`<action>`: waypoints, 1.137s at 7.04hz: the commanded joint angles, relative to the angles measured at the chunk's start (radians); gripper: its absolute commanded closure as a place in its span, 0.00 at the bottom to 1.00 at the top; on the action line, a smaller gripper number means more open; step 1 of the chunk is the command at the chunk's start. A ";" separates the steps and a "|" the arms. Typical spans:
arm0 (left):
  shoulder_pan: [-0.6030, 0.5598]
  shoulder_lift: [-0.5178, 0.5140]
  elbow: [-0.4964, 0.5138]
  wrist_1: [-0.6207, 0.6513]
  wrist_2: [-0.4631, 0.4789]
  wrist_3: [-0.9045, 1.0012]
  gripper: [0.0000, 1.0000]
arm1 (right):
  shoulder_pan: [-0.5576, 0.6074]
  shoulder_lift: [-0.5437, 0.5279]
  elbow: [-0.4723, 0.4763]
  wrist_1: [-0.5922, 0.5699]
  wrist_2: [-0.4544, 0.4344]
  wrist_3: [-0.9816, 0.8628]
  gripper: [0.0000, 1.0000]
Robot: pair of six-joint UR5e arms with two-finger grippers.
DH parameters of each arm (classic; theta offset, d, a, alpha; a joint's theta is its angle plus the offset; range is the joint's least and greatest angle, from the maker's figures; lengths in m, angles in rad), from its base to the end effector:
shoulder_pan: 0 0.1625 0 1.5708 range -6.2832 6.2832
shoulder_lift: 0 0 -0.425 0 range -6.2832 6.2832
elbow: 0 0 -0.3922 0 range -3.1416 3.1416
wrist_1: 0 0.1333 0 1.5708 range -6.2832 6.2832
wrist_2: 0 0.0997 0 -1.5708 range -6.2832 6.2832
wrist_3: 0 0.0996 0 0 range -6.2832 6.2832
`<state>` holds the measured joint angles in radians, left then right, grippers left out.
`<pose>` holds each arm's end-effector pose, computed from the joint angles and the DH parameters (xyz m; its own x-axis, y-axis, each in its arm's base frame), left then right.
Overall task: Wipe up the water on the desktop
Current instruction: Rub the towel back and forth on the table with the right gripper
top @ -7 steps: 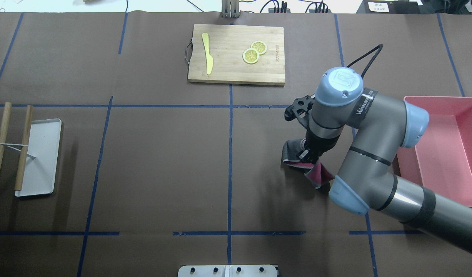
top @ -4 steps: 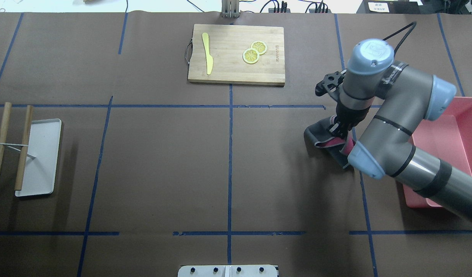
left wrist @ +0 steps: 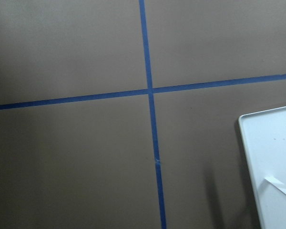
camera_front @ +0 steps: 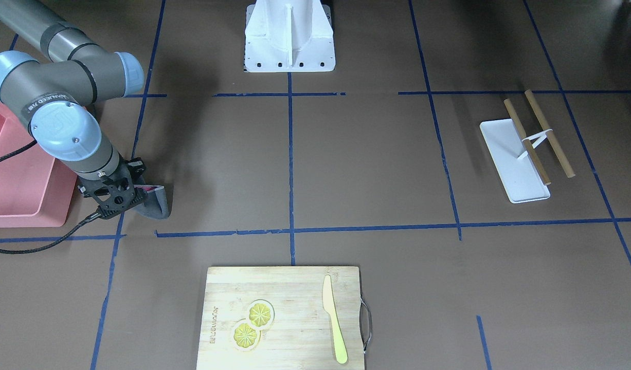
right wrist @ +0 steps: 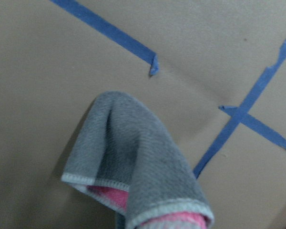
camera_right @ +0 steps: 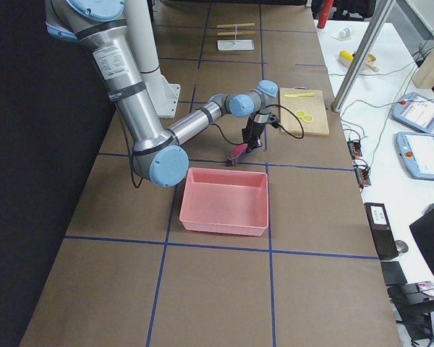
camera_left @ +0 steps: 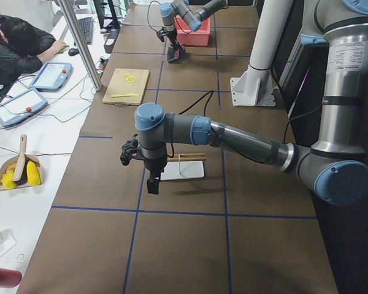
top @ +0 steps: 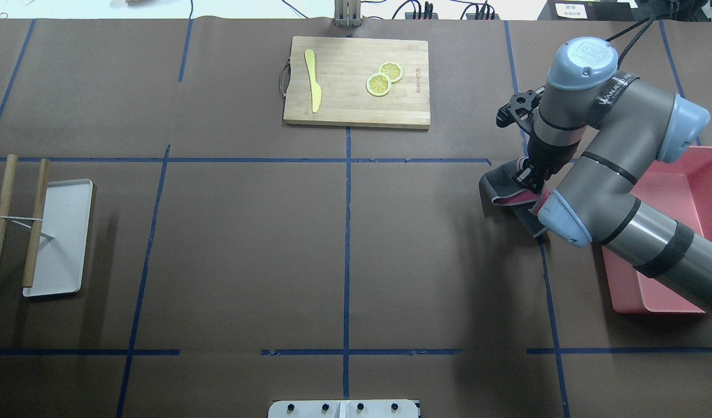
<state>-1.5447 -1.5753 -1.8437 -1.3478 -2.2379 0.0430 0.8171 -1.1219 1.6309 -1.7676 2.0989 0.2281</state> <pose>-0.0591 -0.4846 0.5528 0.7826 0.0970 -0.6149 -0.0598 0.9949 0.0809 -0.3830 -0.5295 0.4055 0.6576 -0.5288 0.5366 0.5159 0.8351 0.1908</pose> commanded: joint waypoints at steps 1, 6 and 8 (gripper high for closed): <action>-0.008 -0.009 0.023 -0.019 0.001 0.002 0.00 | -0.086 0.031 0.030 0.001 0.006 0.095 0.98; -0.009 -0.014 0.037 -0.033 0.001 0.002 0.00 | -0.320 0.030 0.158 0.156 0.084 0.409 0.97; -0.011 -0.015 0.037 -0.034 0.001 0.000 0.00 | -0.332 0.030 0.167 0.171 0.081 0.422 0.97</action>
<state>-1.5545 -1.5896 -1.8071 -1.3816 -2.2365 0.0442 0.4966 -1.0912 1.7895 -1.6140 2.1814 0.6322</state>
